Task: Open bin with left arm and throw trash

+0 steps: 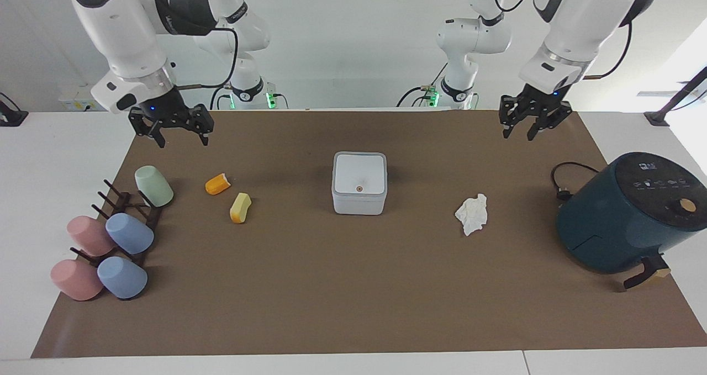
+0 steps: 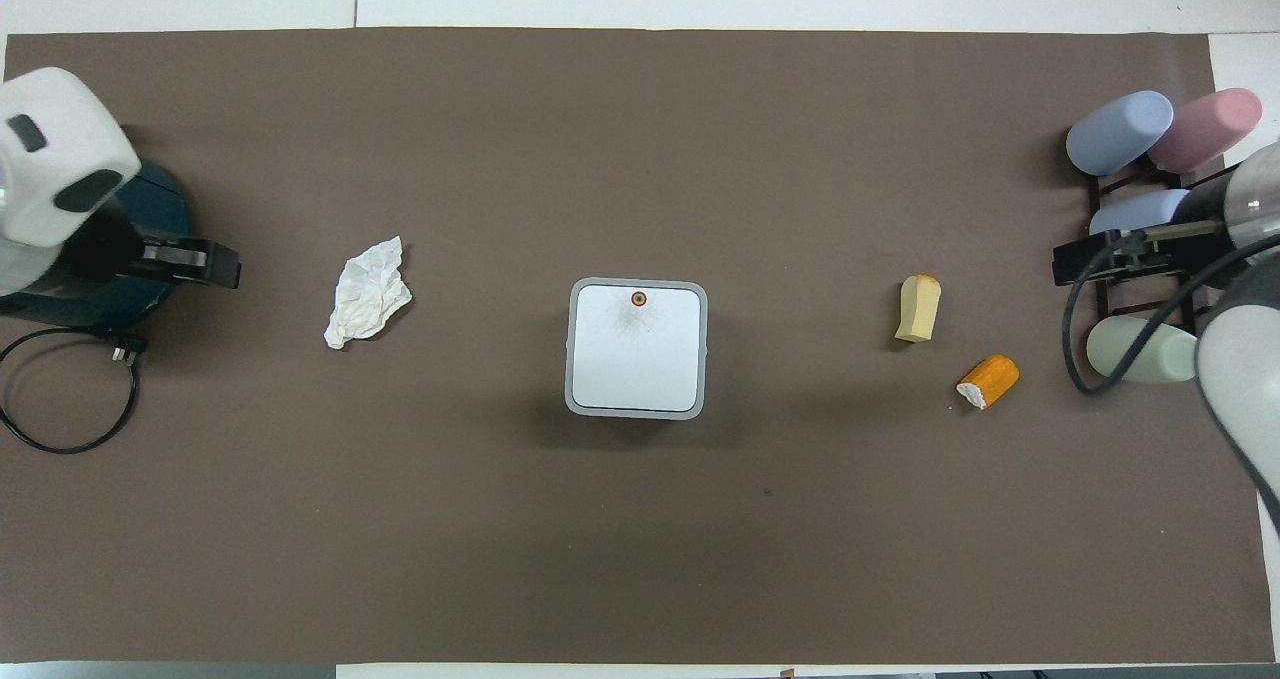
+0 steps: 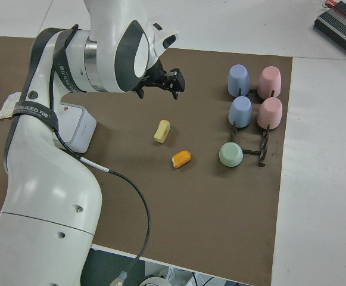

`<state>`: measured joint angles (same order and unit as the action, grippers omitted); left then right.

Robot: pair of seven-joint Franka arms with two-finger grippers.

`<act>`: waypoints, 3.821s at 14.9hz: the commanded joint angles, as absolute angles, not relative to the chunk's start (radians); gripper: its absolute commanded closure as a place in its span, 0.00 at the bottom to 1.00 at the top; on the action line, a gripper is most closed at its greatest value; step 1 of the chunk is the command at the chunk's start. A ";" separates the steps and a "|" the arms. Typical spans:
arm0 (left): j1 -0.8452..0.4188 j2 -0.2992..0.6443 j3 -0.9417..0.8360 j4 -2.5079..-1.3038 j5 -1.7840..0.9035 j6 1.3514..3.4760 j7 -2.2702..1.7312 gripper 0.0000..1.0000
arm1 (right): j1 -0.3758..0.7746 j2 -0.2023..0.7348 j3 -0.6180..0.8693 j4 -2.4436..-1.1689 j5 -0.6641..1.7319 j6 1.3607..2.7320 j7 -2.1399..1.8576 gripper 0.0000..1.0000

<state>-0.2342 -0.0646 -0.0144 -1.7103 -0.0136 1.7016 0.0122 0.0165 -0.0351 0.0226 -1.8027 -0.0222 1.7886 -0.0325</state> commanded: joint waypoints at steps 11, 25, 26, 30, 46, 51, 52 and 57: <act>-0.629 0.052 -0.003 -1.950 -0.028 2.336 -0.399 1.00 | 0.064 0.164 0.031 -2.120 0.029 2.293 0.001 0.02; -0.726 0.195 -0.002 -1.951 -0.057 2.372 -0.419 1.00 | 0.074 0.221 0.034 -2.068 0.025 2.222 -0.035 1.00; -0.723 0.160 -0.002 -1.956 -0.057 2.317 -0.416 1.00 | 0.074 0.232 0.034 -2.012 0.025 2.163 -0.035 1.00; -0.701 0.037 0.006 -1.962 -0.057 2.022 -0.402 1.00 | 0.074 0.244 0.083 -1.812 0.029 1.929 -0.026 1.00; -0.169 -0.098 0.009 -1.909 -0.046 1.832 -0.049 0.00 | 0.498 0.144 0.150 -1.906 0.249 2.123 0.769 1.00; -0.068 -0.063 0.009 -1.742 -0.044 1.700 0.038 0.00 | 0.486 0.143 0.150 -1.917 0.249 2.147 0.765 0.36; -0.057 -0.040 0.009 -1.686 -0.041 1.659 0.040 0.00 | 0.483 0.146 0.149 -1.911 0.247 2.157 0.752 0.00; -0.067 0.026 0.008 -1.598 -0.003 1.655 0.041 0.00 | 0.428 0.181 0.147 -1.835 0.229 2.160 0.692 0.00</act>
<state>-0.0655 -0.0259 0.0171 -1.6375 -0.0198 1.6534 0.0294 0.4525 0.1667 0.1395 -1.8592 0.2226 2.1548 0.7322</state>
